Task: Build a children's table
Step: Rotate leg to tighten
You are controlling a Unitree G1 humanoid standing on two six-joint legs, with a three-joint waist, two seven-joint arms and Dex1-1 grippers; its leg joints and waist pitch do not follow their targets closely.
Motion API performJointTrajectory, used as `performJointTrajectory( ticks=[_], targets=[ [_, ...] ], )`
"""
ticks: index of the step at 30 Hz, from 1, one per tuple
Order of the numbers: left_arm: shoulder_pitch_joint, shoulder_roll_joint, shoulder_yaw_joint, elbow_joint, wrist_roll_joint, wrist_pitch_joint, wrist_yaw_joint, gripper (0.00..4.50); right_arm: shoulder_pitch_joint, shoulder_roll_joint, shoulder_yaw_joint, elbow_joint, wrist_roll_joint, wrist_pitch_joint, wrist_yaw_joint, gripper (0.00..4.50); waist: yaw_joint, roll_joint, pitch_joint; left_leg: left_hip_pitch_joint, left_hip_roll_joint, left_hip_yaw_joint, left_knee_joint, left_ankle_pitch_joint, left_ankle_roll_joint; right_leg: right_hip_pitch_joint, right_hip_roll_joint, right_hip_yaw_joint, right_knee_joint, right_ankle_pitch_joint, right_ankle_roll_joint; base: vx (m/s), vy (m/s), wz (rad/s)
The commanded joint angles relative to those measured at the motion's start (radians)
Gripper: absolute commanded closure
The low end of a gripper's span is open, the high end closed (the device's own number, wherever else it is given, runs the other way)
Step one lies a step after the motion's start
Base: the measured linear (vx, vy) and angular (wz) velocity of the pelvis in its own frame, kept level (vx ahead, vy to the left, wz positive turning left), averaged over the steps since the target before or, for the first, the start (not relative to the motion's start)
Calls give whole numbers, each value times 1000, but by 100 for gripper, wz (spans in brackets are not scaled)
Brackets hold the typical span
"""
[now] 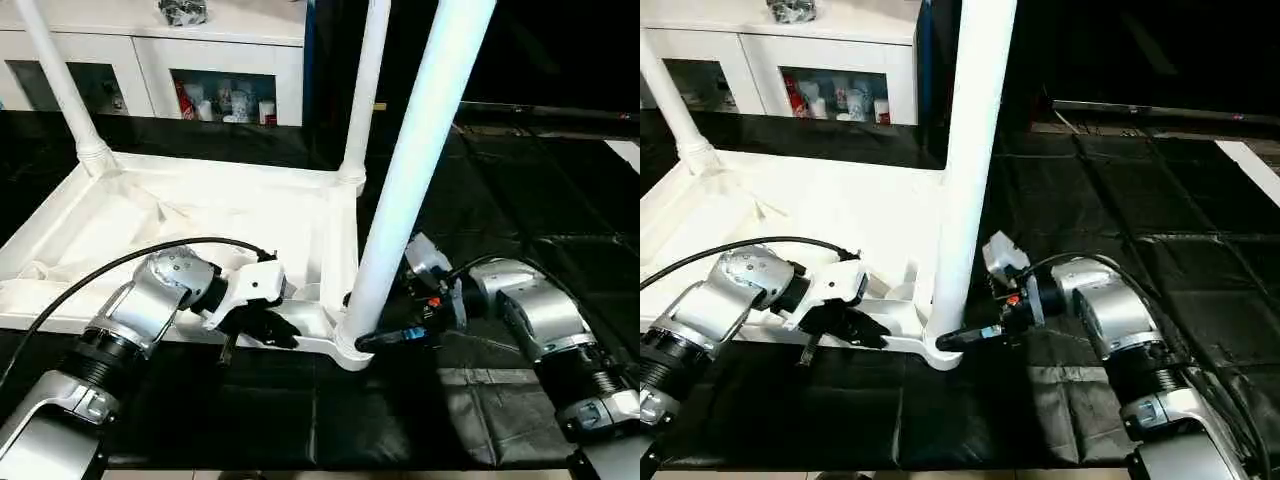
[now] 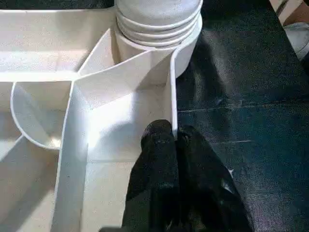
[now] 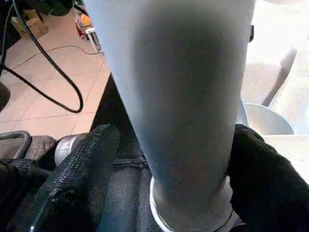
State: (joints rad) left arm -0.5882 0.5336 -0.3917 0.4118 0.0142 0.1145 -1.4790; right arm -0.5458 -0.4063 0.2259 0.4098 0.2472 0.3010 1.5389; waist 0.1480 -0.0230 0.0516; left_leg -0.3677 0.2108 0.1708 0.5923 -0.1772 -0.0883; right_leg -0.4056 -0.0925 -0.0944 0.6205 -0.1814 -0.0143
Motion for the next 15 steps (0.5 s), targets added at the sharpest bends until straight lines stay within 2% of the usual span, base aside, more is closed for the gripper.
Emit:
performJointTrajectory(
  ticks=[1,11,15],
  targets=[
    [-32,-5,-9,-19,-11,-32,-24,450,-11,-7,8,20,3,-15,10,136,-5,0,-71,11,25,2,-68,-170,26,55,-57,51,-63,-175,-221,0,0,0],
    [-34,-13,2,-7,-10,-23,4,450,-12,18,6,25,9,-15,-9,223,-4,1,-71,12,26,2,-68,-171,23,55,-57,51,-62,-173,-220,0,0,0],
    [-31,-43,34,-6,-32,40,60,450,7,30,-9,7,30,3,-29,243,-2,1,-71,12,26,2,-67,-176,20,55,-57,51,-62,-175,-224,0,0,0]
  ],
)
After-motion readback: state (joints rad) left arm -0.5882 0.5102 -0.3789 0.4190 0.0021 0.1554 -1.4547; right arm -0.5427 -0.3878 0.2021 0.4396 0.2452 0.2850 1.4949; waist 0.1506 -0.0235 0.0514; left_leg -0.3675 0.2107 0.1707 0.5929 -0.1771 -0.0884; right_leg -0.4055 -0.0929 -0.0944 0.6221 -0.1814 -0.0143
